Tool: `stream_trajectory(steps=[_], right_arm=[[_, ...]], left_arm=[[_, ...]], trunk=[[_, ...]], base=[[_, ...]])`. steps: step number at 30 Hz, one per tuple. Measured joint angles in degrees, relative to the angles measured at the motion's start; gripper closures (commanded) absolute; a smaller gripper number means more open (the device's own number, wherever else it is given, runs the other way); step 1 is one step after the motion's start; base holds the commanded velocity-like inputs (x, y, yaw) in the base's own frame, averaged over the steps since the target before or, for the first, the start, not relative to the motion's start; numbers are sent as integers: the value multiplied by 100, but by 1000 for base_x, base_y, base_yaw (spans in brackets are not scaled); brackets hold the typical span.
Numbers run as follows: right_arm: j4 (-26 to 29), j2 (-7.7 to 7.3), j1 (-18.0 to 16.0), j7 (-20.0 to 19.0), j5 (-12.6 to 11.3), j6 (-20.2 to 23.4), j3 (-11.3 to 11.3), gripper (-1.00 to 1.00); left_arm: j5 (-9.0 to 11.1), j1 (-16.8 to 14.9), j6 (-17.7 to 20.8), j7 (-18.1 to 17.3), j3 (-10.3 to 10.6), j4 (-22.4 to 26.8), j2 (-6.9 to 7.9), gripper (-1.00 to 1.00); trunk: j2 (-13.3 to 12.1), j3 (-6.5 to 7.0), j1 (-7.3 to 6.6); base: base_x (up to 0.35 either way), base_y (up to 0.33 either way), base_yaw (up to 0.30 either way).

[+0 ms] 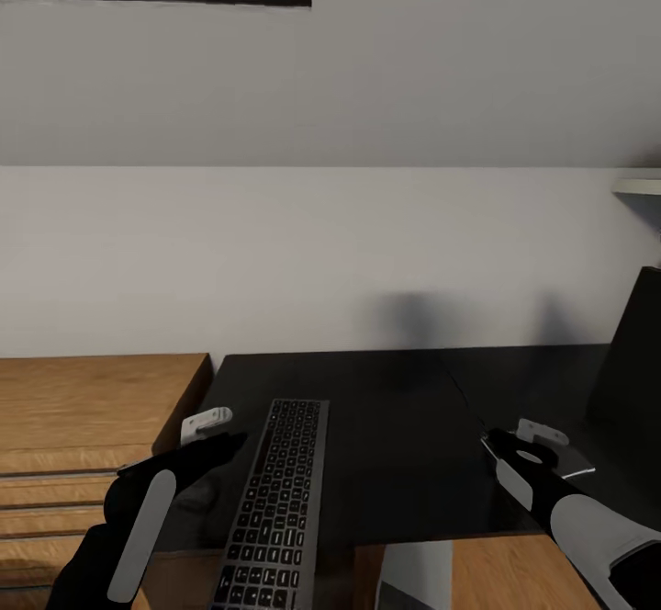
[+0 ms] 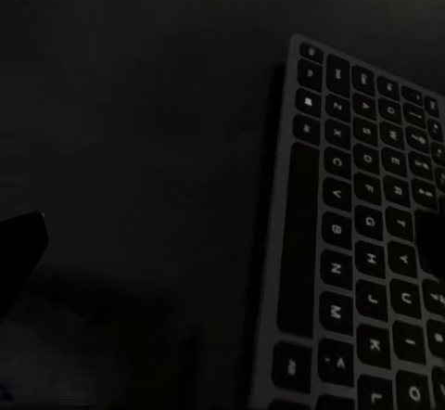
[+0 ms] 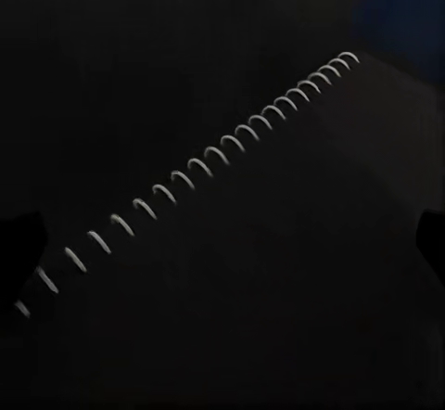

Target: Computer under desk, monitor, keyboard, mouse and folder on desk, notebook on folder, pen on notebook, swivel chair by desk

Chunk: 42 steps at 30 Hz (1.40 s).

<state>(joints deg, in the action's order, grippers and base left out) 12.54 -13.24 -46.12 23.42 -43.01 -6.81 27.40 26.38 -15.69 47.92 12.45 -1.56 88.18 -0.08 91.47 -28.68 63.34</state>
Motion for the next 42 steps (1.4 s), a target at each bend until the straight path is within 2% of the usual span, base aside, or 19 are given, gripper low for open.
stream_trajectory(steps=[6, 31, 40, 42], right_arm=[[34, 0, -71, -2, -4, 380, 6, -100], [165, 9, 6, -13, -35, 371, 32, -100], [-2, 8, 10, -8, -119, 370, 4, -100], [-3, 8, 10, -8, -120, 370, 3, -100]], left_arm=[[0, 0, 1, 0, 0, 0, 0, -100], [-6, 0, -2, 0, 0, 0, 1, -100], [-9, -1, -5, 8, 0, 1, 0, -100], [-9, -1, -6, 8, 0, 1, 0, -100]], trunk=[[0, 0, 0], [0, -1, 0], [-360, 159, -197], [-362, 160, -198]], base=[[-100, 52, 0], [-54, 3, 0], [0, 0, 0], [0, 0, 0]])
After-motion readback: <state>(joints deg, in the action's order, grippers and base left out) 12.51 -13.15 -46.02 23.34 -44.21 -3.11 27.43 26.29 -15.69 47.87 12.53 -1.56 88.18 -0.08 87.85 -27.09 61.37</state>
